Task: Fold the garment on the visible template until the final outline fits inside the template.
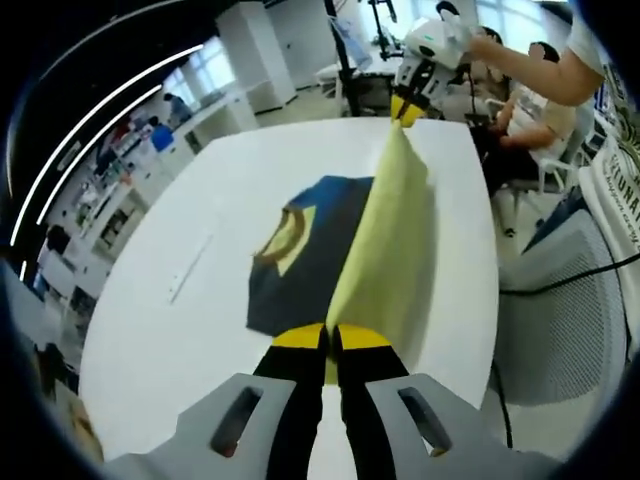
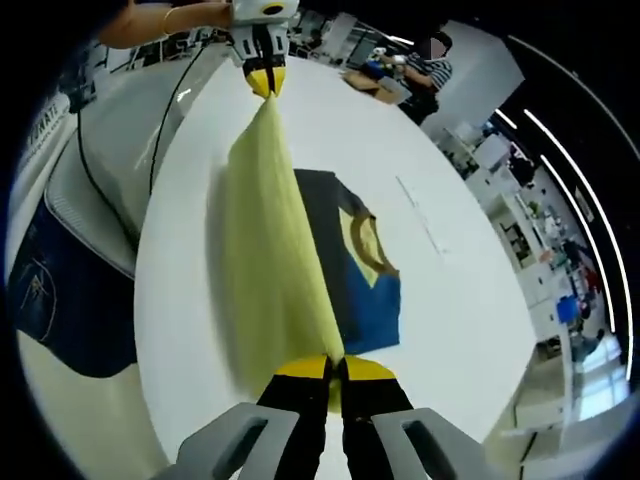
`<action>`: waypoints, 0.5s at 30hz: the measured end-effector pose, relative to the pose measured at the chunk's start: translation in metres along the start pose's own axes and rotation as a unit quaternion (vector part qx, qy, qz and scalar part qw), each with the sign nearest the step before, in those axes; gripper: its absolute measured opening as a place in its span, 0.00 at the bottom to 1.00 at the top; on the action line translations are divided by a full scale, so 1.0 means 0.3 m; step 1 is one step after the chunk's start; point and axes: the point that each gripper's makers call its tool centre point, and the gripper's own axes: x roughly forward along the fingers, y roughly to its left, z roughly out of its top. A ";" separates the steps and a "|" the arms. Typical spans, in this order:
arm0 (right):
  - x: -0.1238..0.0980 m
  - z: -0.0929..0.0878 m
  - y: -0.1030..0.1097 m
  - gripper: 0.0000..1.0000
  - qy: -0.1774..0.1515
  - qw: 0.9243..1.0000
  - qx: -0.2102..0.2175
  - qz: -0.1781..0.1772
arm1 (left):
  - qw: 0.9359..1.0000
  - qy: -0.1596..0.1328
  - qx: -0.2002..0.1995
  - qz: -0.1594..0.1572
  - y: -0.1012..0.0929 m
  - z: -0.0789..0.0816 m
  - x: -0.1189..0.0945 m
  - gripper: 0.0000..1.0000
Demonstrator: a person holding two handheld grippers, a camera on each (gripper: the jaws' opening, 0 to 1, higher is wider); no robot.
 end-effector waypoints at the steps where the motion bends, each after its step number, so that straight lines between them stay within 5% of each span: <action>1: 0.003 0.003 -0.010 0.00 -0.002 1.000 0.001 -0.003 | 1.000 0.000 -0.002 0.001 0.008 -0.001 0.003 0.01; 15: 0.048 0.047 -0.134 0.00 -0.018 0.999 0.019 -0.024 | 0.998 -0.022 -0.025 0.044 0.149 0.031 0.026 0.01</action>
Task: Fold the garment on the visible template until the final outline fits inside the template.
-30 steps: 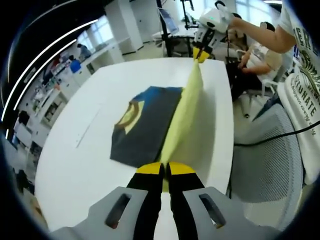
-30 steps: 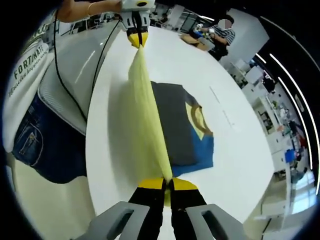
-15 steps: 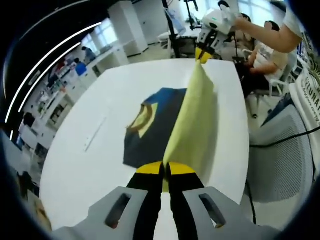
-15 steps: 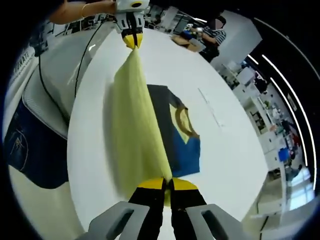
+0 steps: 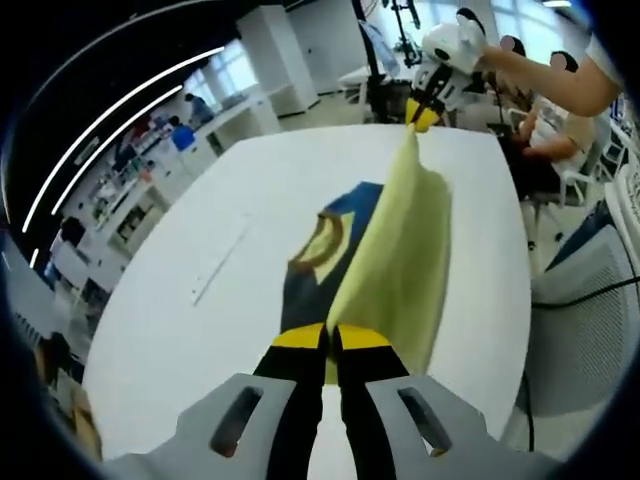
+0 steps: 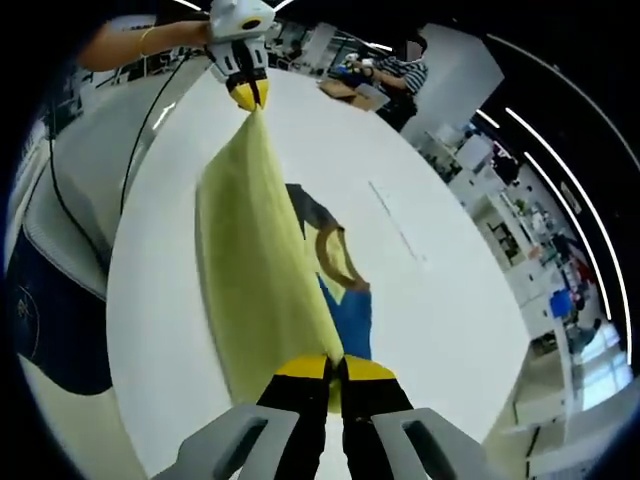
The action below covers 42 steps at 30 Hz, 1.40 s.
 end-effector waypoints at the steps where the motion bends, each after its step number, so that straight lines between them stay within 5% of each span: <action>1: 0.003 0.001 -0.010 0.00 0.001 1.000 0.000 -0.003 | 1.000 -0.001 -0.002 0.004 0.010 0.004 0.005 0.01; 24: 0.126 0.009 -0.225 0.00 0.021 0.992 0.049 -0.111 | 0.996 -0.006 -0.005 0.094 0.186 0.051 0.125 0.01; 38: 0.292 -0.046 -0.205 0.00 0.024 0.989 0.129 -0.071 | 0.996 0.034 -0.022 0.080 0.228 -0.099 0.313 0.01; 42: 0.341 -0.070 -0.210 0.00 0.031 0.988 0.143 -0.057 | 0.996 0.033 -0.054 0.067 0.242 -0.135 0.367 0.01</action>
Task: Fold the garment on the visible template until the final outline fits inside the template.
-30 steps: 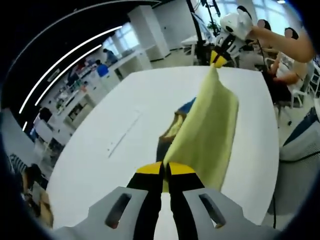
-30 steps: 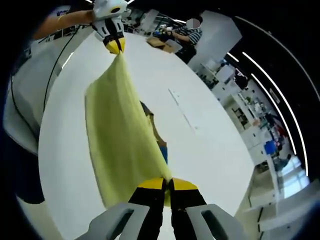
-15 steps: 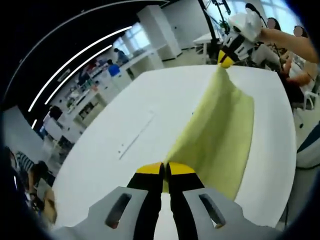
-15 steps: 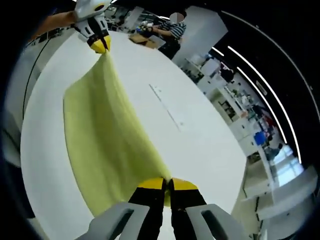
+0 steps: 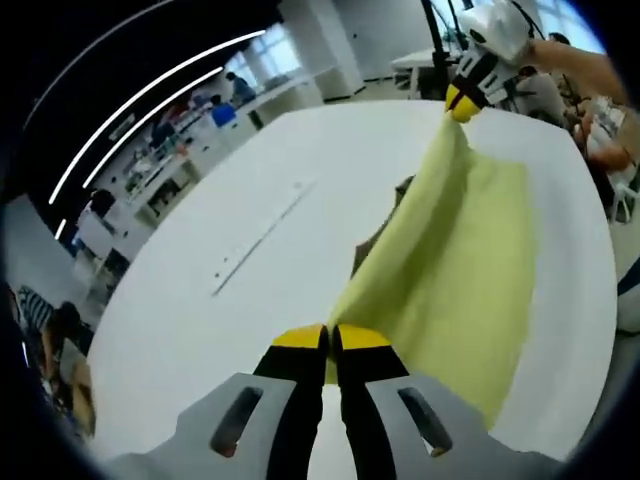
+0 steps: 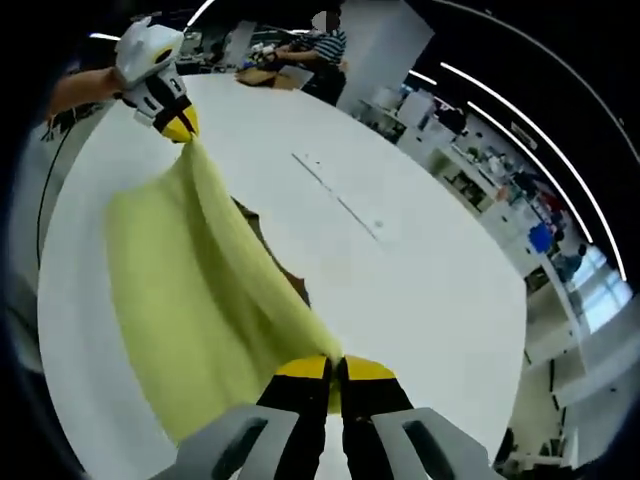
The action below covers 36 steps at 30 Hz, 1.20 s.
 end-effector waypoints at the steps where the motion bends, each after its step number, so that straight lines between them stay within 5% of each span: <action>1: 0.009 -0.004 0.001 0.00 0.001 1.000 0.007 0.003 | 1.000 -0.001 -0.003 0.000 0.005 -0.004 0.008 0.01; 19: 0.216 -0.092 0.000 0.00 0.030 0.998 0.007 0.057 | 0.999 0.032 -0.014 -0.033 0.026 -0.121 0.186 0.02; 36: 0.219 -0.113 -0.003 0.10 0.031 0.997 0.015 0.064 | 0.999 0.023 -0.018 -0.035 0.031 -0.135 0.192 0.09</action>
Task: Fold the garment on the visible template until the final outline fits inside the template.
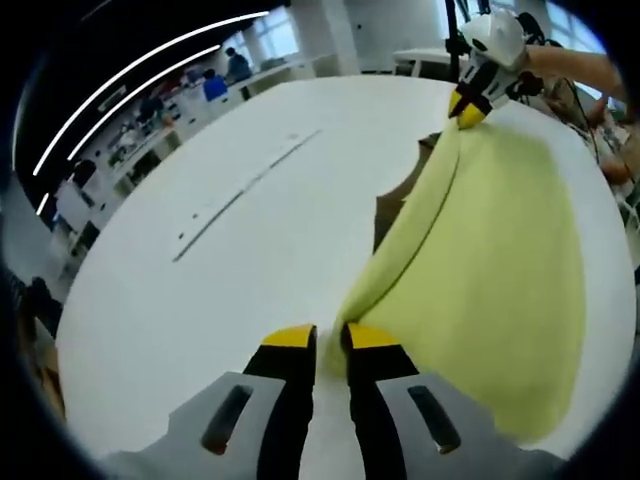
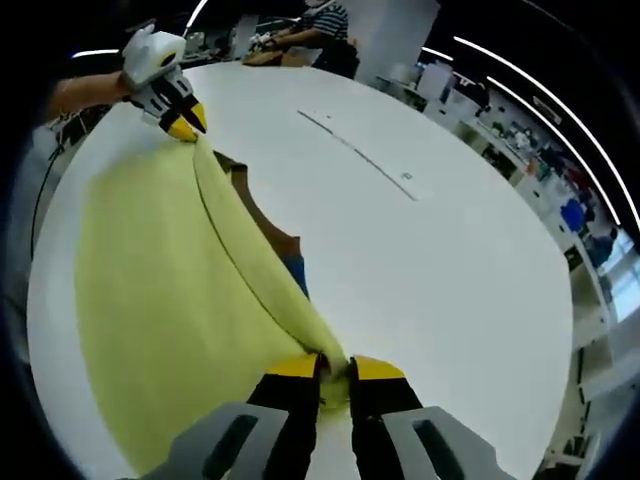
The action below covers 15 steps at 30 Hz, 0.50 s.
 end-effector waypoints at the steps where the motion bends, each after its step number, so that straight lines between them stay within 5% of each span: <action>1: -0.006 -0.001 0.000 0.11 0.000 1.000 -0.002 0.000 | 1.000 -0.003 0.000 0.000 -0.001 0.002 -0.008 0.10; 11: -0.046 -0.017 0.023 0.23 -0.010 0.999 -0.032 0.002 | 0.999 -0.001 0.046 -0.002 -0.023 -0.028 -0.059 0.14; 15: -0.031 -0.040 0.005 0.17 0.002 0.998 -0.056 -0.018 | 0.999 0.009 0.051 0.015 -0.002 -0.041 -0.054 0.11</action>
